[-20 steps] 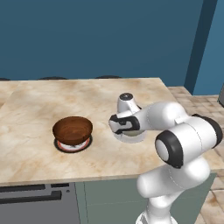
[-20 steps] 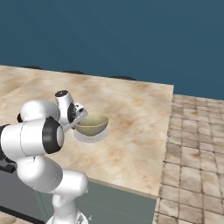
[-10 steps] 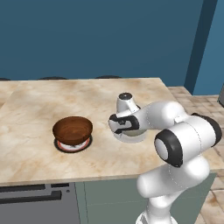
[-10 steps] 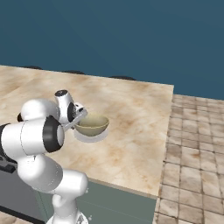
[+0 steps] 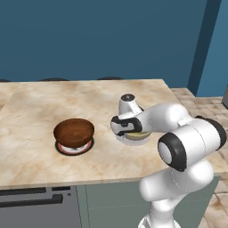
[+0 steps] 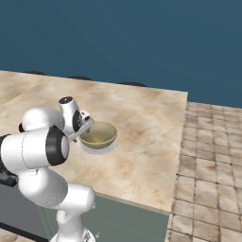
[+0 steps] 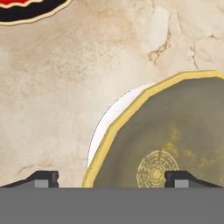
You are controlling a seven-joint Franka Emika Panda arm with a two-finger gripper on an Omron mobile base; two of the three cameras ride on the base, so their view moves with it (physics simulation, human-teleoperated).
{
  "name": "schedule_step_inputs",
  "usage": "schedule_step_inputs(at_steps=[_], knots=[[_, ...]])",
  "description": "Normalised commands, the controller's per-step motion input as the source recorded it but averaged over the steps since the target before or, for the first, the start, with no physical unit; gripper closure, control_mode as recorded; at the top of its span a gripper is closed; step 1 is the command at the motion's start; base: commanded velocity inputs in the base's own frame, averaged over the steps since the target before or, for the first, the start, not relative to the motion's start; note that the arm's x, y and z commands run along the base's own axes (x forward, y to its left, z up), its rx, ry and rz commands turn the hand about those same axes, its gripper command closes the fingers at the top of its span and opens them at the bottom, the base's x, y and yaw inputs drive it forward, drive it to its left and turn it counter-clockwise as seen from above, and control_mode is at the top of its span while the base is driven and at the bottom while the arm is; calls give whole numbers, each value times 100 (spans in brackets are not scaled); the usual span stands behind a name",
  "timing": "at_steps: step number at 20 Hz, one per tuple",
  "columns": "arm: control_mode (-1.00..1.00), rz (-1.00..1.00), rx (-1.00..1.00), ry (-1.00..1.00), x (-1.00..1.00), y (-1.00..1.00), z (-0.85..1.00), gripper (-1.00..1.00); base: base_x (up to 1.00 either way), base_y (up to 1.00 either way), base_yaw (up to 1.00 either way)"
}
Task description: Move the bowls from the cabinet to the plates on the dining table.
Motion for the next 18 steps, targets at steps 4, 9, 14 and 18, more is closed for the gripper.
schedule_step_inputs(at_steps=[4, 9, 14, 18], knots=[[-100, 0, 4, -2, -15, 0, 41, -100, 0, 0, 0], [-100, 0, 6, 0, -23, 0, 61, -100, 0, 0, 0], [-100, 0, 6, 0, -28, 0, 63, -100, 0, 0, 0], [-100, 0, 4, 0, -28, 0, 60, -100, 0, 0, 0]])
